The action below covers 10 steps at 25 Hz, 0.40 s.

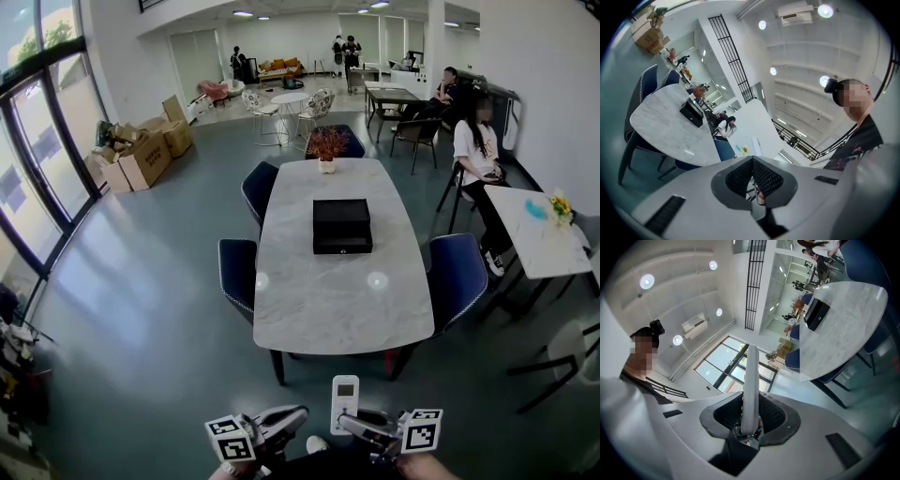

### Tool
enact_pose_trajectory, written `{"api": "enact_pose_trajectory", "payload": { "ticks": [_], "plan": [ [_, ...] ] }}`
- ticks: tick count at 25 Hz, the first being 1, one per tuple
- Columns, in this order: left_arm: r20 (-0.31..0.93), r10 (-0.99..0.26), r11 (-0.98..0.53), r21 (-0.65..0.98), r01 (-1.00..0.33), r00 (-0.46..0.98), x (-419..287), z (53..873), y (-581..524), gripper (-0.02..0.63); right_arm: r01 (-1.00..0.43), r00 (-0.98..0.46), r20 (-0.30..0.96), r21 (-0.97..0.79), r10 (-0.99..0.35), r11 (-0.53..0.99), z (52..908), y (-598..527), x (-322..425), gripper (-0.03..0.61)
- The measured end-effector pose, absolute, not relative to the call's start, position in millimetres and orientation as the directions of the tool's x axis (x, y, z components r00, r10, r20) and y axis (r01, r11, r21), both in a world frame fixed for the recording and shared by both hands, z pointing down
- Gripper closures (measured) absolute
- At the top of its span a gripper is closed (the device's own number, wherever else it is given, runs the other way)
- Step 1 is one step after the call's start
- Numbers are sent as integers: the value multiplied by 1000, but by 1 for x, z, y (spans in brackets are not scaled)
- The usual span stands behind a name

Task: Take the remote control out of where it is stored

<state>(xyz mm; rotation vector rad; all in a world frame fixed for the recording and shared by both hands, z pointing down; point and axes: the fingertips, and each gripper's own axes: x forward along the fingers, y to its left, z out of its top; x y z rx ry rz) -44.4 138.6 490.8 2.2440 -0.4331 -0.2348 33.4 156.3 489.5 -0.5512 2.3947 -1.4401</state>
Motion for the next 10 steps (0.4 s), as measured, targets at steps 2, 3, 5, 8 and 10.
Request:
{"api": "enact_pose_trajectory", "payload": {
  "ticks": [2, 3, 5, 8, 10],
  "plan": [
    [-24, -382, -606, 761, -231, 924, -43, 492, 137, 608, -176, -884, -48, -888, -466, 425, 492, 155, 34, 466],
    [-24, -382, -606, 761, -231, 924, -43, 492, 137, 608, -182, -884, -44, -884, -465, 430, 492, 154, 34, 466],
    [-25, -383, -604, 763, -230, 923, -43, 494, 137, 607, -163, -884, -58, -892, -465, 421, 492, 155, 33, 466],
    [-25, -386, -601, 765, -231, 922, -42, 494, 137, 609, -99, -878, -99, -920, -469, 380, 493, 158, 32, 466],
    [-24, -388, -599, 766, -232, 922, -41, 495, 137, 609, -81, -875, -109, -927, -472, 366, 495, 159, 33, 466]
  ]
}}
